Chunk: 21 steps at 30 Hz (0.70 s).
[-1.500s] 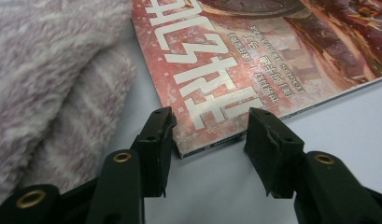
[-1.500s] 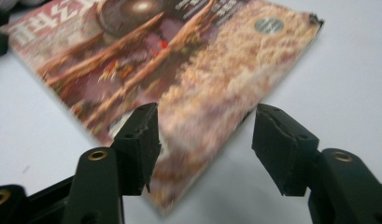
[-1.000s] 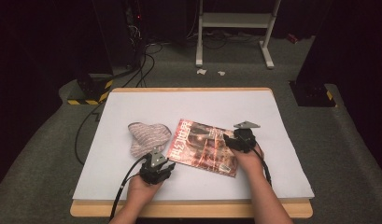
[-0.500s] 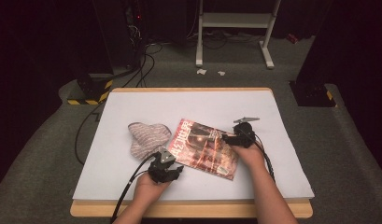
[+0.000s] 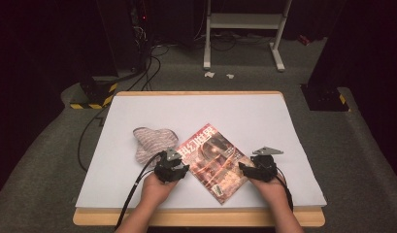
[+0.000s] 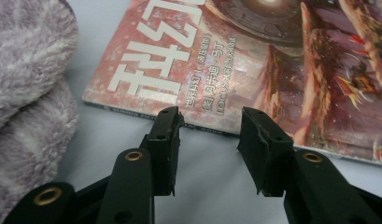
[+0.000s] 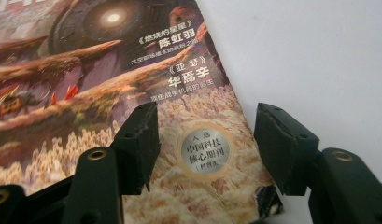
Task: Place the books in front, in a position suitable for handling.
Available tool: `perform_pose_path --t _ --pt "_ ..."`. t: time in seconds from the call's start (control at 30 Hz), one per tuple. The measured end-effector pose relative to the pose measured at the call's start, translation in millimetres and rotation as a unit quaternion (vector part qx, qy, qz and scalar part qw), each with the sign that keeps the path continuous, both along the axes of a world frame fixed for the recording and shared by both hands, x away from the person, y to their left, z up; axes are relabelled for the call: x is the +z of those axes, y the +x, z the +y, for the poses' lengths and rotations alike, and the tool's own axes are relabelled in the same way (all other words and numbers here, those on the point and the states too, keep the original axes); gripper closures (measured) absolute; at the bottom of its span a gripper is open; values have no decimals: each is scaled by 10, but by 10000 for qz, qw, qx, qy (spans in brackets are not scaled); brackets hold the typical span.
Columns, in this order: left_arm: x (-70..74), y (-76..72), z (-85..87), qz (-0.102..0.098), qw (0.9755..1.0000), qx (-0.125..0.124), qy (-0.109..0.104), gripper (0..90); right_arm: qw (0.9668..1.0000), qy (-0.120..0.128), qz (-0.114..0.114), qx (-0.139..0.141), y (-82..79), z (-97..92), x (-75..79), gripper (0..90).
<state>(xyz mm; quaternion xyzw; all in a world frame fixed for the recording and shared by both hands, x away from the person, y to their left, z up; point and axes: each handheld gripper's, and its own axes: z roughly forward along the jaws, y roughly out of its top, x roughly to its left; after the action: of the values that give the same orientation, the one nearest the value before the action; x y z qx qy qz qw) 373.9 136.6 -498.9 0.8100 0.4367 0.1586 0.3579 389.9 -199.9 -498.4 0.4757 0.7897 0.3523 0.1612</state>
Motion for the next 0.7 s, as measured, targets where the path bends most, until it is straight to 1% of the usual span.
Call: perform_pose_path --t 0.07,0.13,0.17,0.23,0.3,0.4,0.47,0.57,0.7 --pt "10 -76 2 2 9999 -81 -67 559 10000 61 -36 -5 -86 -8 -12 424" --pt "22 -161 -37 87 9995 -277 -77 559 9999 105 -58 -19 -147 -3 -22 426" --pt "29 -199 -61 120 9992 -377 -49 561 10000 62 -68 16 -160 1 -17 426" --pt "21 -243 -111 141 9989 -441 19 567 10000 26 -45 30 -186 20 -8 427" --pt "9 -251 -136 79 9991 -412 74 588 10000 19 -56 58 -219 32 -10 429" --pt "13 -207 -128 167 9990 -414 -84 617 9999 -75 -122 42 -271 61 -4 431" --pt "14 -172 -132 167 9989 -436 -76 620 9999 -91 -121 8 -281 62 -1 432" --pt "15 -94 -142 187 9989 -417 -88 618 9999 -46 -136 -42 -283 47 -10 433" --pt "15 51 -195 112 9995 -288 -36 624 9998 -23 -150 -101 -289 31 -15 437"
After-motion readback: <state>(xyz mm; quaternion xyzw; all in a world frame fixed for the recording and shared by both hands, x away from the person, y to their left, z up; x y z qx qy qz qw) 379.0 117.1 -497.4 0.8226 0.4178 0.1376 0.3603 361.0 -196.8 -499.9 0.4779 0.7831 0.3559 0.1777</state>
